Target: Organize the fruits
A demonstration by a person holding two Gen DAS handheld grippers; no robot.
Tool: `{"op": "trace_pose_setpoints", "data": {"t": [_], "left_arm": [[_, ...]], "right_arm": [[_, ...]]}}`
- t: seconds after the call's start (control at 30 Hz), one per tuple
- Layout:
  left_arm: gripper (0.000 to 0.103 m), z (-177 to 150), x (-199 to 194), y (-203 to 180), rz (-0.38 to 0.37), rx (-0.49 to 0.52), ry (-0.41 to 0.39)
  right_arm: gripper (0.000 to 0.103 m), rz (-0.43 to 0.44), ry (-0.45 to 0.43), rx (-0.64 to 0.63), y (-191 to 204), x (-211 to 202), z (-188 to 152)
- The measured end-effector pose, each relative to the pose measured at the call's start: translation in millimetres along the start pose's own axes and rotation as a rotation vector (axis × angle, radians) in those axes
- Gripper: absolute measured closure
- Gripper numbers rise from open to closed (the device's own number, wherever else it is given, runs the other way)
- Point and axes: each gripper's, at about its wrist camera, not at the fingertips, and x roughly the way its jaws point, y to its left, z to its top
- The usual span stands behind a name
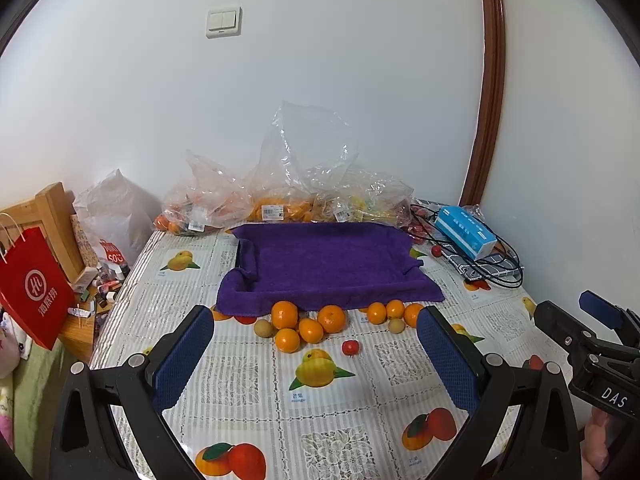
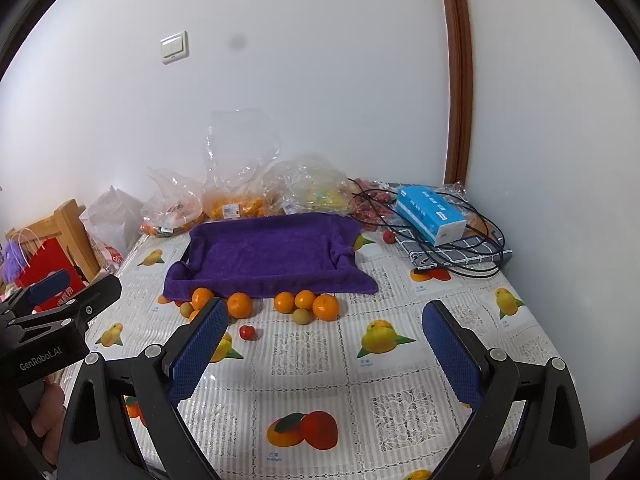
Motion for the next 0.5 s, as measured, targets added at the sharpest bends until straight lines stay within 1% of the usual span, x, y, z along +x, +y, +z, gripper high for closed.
{"op": "trace_pose_setpoints", "data": {"t": [0.5], "left_arm": [[0.001, -4.2, -5.5, 2.9, 0.001, -0.002, -0.002]], "right_arm": [[0.006, 0.004, -0.001, -0.005, 2.3, 0.7, 0.0]]}}
